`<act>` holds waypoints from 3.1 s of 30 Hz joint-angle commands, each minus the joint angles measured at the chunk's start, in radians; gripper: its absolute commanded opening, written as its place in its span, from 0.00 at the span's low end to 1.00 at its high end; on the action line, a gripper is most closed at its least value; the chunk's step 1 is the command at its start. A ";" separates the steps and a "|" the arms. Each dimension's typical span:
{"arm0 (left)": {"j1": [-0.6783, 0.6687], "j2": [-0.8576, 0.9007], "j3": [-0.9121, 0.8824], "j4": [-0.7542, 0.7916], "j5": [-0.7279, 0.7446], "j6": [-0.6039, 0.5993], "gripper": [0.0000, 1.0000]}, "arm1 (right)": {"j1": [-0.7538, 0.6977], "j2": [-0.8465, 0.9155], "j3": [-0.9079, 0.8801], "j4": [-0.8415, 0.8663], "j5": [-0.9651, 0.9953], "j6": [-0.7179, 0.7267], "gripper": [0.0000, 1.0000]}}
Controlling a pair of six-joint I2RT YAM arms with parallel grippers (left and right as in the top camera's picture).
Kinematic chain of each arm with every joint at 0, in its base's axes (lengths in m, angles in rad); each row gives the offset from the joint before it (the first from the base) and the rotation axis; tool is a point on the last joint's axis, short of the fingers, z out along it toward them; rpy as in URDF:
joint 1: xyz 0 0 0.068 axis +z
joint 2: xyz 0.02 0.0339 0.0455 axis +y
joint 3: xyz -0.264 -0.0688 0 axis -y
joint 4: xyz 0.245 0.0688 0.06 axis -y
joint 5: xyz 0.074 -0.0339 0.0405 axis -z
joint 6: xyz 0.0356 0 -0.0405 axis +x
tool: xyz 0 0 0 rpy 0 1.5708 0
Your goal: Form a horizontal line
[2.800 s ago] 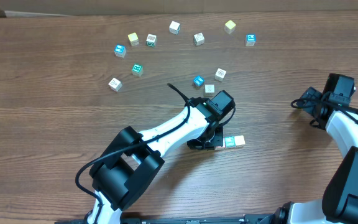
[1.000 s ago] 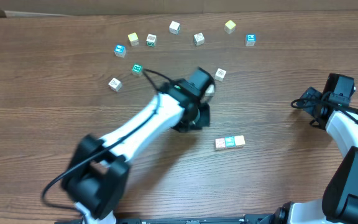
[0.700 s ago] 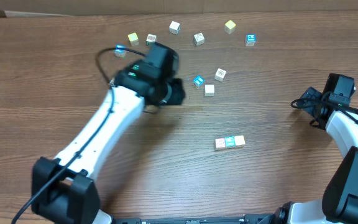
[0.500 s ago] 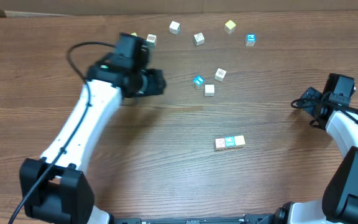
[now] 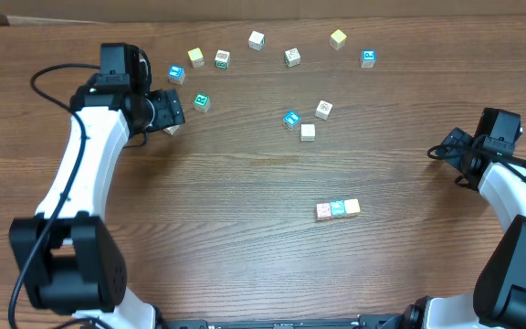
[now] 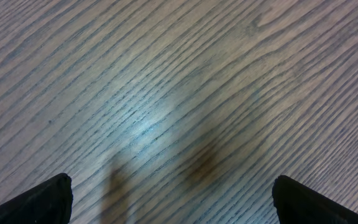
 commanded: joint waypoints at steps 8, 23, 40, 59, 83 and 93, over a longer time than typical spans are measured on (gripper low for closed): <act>0.002 0.128 0.014 0.116 -0.011 -0.016 0.47 | -0.002 0.001 0.006 0.007 0.003 0.003 1.00; 0.001 0.272 0.014 0.218 -0.038 -0.088 0.54 | -0.002 0.001 0.006 0.007 0.003 0.003 1.00; -0.001 0.280 0.015 0.227 -0.038 -0.086 0.17 | -0.002 0.001 0.006 0.007 0.003 0.003 1.00; -0.045 0.079 0.014 -0.041 -0.096 0.033 0.25 | -0.002 0.001 0.006 0.007 0.003 0.003 1.00; -0.425 0.082 -0.148 -0.103 -0.632 0.014 0.20 | -0.002 0.001 0.006 0.007 0.003 0.003 1.00; -0.484 0.082 -0.253 0.037 -0.663 0.014 0.21 | -0.002 0.001 0.006 0.007 0.003 0.003 1.00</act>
